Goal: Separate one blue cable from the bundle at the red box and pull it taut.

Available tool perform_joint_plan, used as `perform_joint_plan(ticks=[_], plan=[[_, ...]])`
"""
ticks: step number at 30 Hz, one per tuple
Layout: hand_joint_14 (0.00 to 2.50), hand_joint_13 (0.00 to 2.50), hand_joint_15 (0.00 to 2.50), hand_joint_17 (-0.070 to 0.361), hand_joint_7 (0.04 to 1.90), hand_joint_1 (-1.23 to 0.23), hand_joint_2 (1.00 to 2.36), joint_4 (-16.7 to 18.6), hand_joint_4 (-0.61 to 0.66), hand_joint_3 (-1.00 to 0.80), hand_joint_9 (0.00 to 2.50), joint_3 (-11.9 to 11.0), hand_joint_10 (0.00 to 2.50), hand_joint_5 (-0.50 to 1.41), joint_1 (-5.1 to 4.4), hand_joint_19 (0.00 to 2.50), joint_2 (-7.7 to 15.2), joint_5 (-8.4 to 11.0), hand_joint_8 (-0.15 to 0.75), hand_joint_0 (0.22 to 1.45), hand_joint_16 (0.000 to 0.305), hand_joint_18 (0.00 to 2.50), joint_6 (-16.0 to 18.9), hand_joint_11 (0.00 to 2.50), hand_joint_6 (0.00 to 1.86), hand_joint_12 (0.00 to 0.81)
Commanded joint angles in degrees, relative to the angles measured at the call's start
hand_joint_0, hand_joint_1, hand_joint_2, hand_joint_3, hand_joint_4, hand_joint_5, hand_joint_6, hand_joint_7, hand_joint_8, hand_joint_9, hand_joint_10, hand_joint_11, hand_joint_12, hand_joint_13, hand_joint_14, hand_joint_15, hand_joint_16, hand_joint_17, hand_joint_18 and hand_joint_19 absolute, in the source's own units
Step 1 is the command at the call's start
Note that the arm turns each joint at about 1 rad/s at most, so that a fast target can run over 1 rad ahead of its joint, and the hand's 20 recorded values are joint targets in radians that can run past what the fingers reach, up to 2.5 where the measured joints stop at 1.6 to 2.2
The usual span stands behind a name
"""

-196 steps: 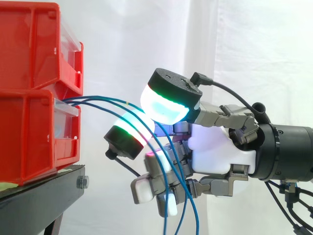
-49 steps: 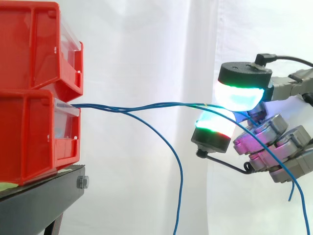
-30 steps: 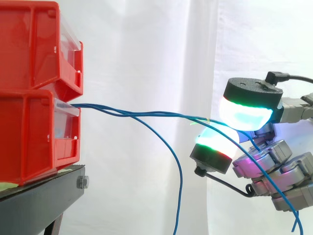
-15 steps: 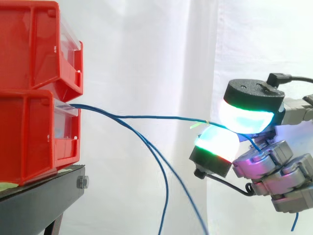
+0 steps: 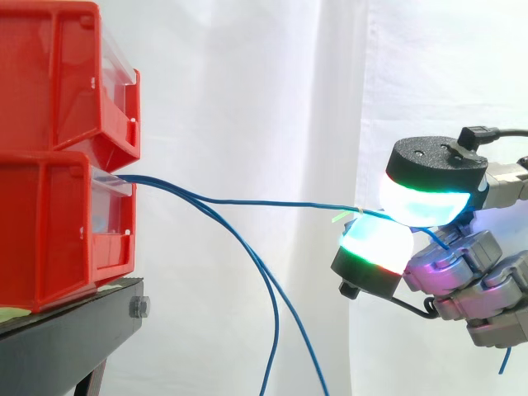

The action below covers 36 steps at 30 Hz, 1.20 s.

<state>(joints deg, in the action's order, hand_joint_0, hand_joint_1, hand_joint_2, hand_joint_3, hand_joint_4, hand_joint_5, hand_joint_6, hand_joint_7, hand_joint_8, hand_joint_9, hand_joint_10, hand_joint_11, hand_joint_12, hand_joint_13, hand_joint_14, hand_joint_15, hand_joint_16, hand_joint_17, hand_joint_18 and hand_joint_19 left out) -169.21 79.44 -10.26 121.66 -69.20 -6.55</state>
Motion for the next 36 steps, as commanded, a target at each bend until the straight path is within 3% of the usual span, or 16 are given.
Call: perform_joint_plan(ticks=[1,36], plan=[[2.5,0.91,1.43,0.096,1.13,-0.7,1.02,0.02,-0.07,-0.1,0.5,0.01,2.5,-0.12,-0.02,1.43,0.07,0.11,0.313,0.57,0.043,1.36,-0.05,2.05,0.88,0.405],[2.5,0.91,1.43,0.097,1.13,-0.7,1.02,0.02,-0.08,-0.1,0.49,0.01,2.5,-0.12,0.07,1.42,-0.02,-0.06,0.31,0.58,0.043,1.34,-0.05,2.07,0.88,0.403]])
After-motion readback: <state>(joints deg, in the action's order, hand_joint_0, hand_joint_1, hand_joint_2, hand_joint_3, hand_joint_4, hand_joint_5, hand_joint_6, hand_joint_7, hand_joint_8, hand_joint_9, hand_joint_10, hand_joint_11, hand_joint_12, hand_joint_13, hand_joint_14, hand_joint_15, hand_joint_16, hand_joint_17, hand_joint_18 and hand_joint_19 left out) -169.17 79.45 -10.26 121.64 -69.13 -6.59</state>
